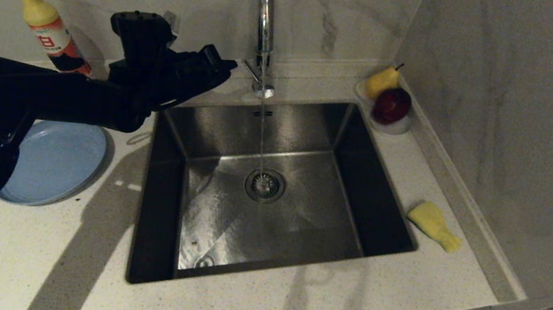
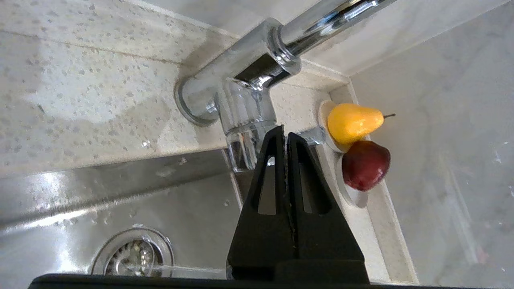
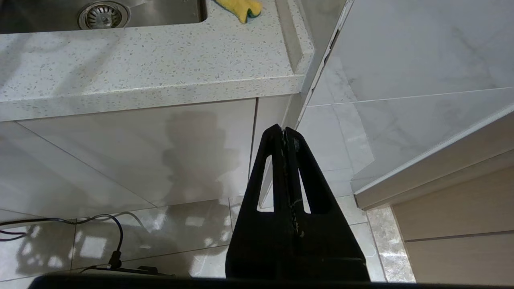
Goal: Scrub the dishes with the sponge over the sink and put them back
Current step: Turn off the faucet
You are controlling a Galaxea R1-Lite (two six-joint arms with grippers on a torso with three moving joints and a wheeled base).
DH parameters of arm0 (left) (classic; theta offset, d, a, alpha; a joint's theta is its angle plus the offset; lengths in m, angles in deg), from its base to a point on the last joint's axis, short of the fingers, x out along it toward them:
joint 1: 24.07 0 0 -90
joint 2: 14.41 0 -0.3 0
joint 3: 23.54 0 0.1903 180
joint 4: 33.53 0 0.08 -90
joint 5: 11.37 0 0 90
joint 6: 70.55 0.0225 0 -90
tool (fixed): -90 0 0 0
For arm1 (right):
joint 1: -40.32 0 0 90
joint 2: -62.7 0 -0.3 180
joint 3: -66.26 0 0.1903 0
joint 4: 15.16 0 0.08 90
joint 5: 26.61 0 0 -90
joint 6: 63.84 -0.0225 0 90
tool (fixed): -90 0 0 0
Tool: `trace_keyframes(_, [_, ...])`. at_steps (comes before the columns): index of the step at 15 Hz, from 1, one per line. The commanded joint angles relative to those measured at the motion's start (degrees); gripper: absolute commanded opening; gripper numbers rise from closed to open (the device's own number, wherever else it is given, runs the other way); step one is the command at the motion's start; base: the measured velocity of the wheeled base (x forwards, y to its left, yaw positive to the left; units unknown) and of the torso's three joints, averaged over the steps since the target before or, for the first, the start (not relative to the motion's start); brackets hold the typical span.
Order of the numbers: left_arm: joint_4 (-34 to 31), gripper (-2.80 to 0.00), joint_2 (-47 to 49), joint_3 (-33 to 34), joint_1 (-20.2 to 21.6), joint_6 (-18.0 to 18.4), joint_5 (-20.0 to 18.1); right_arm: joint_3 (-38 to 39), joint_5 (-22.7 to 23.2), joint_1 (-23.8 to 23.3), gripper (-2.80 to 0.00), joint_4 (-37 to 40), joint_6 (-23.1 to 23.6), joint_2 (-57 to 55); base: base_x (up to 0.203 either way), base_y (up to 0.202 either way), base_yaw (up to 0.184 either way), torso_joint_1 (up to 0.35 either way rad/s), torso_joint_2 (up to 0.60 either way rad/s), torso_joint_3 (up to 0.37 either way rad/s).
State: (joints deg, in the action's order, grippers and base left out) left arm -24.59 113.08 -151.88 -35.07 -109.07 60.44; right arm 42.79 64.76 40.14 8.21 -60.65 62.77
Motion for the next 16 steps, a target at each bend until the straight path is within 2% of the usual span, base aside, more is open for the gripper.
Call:
trace_keyframes(1, [0.2,-2.80,-1.7,0.9,-0.1,-0.3,-0.2,0.0,0.0,0.0,-2.80,0.0,0.1,-0.1,0.000,0.000,0.000,0.000,0.00,0.000])
trace_keyframes(12, [-2.2,-2.80,-1.0,0.3,-1.1,-0.9,-2.1,0.0,0.0,0.0,-2.80,0.0,0.1,-0.1,0.000,0.000,0.000,0.000,0.00,0.000])
trace_keyframes(16, [-1.0,-2.80,2.0,-2.9,-1.4,-0.8,-1.6,0.0,0.0,0.0,-2.80,0.0,0.1,-0.1,0.000,0.000,0.000,0.000,0.00,0.000])
